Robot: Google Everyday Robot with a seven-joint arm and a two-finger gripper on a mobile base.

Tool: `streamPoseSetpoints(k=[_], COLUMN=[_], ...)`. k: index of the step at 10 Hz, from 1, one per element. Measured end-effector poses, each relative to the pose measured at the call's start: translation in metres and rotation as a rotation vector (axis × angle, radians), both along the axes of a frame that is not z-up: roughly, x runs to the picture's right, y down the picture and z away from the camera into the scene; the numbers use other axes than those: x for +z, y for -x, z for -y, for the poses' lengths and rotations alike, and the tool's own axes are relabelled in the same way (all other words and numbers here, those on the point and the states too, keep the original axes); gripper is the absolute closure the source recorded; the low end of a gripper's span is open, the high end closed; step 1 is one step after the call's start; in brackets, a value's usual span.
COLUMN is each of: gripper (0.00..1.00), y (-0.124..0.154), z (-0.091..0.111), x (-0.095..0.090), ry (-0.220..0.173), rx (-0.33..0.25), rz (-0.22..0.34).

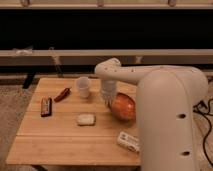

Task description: Drag the ceramic bowl in a circle

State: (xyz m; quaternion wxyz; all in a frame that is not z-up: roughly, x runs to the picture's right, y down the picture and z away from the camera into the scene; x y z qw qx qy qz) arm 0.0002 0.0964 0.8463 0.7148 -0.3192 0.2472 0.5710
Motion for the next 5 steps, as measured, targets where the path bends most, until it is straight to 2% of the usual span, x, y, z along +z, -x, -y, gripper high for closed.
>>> streamPoseSetpoints(k=[3, 5], gripper=[1.0, 1.0], y=[0.051, 0.054], z=[0.018, 0.033], x=[0.017, 0.036], ry=[0.002, -0.007], rx=[-0.037, -0.062], rz=[0.097, 0.119])
